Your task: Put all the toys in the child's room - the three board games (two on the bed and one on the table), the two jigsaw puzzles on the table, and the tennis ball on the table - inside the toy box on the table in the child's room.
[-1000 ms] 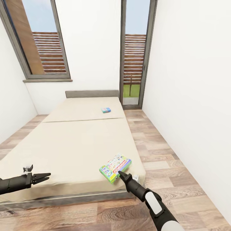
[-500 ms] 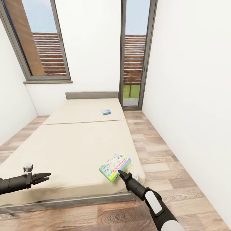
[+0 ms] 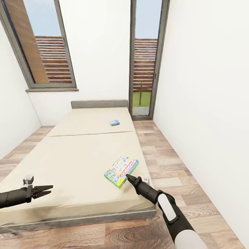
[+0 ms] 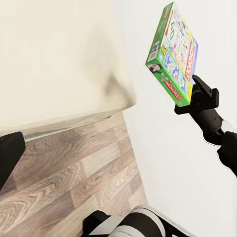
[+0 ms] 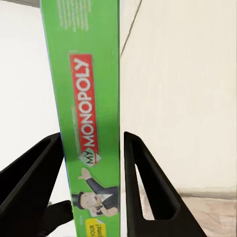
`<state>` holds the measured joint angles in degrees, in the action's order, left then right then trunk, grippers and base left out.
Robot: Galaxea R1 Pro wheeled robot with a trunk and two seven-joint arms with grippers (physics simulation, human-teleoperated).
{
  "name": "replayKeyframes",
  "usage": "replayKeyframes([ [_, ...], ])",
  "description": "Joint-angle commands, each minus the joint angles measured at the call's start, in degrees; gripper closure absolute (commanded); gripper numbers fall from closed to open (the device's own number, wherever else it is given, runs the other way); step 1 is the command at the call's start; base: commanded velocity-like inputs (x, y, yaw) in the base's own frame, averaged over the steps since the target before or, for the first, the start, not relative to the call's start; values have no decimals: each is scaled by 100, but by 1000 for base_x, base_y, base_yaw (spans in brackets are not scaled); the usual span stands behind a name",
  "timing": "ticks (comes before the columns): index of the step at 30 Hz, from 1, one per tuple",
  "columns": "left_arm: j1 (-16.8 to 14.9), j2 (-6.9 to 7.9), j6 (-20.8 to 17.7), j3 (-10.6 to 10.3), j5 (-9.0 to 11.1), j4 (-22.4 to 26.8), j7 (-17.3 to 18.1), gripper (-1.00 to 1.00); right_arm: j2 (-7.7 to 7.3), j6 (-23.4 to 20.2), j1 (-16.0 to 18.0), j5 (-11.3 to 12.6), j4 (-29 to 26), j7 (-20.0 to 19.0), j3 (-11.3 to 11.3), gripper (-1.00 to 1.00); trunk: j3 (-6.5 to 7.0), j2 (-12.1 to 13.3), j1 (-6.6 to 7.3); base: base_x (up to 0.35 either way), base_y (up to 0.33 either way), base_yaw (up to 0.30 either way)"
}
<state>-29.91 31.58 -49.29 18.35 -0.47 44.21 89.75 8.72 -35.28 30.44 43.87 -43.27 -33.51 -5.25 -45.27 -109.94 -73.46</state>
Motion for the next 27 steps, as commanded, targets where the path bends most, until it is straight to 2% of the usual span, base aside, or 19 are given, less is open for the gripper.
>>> replayKeyframes([
  [1, -3, 6, -86, 1, -9, 0, 25, -100, -35, -34, 1, -11, -67, -19, 82, 100, 13, 39, 23, 0, 0, 0],
  [5, -5, 81, -133, -1, -9, 0, 25, -100, -137, -39, -5, -4, -164, -49, 314, 100, 85, 200, 111, 0, 0, 0],
  [14, -6, 283, -159, 19, -5, -2, 25, -100, -203, 2, -24, -2, -216, -213, 401, 100, 246, 561, 309, 0, 0, 0],
  [27, -6, 291, -194, 20, -6, -9, 25, -100, -207, 6, -29, -6, -222, -225, 417, 100, 480, 1082, 594, 0, 0, 0],
])
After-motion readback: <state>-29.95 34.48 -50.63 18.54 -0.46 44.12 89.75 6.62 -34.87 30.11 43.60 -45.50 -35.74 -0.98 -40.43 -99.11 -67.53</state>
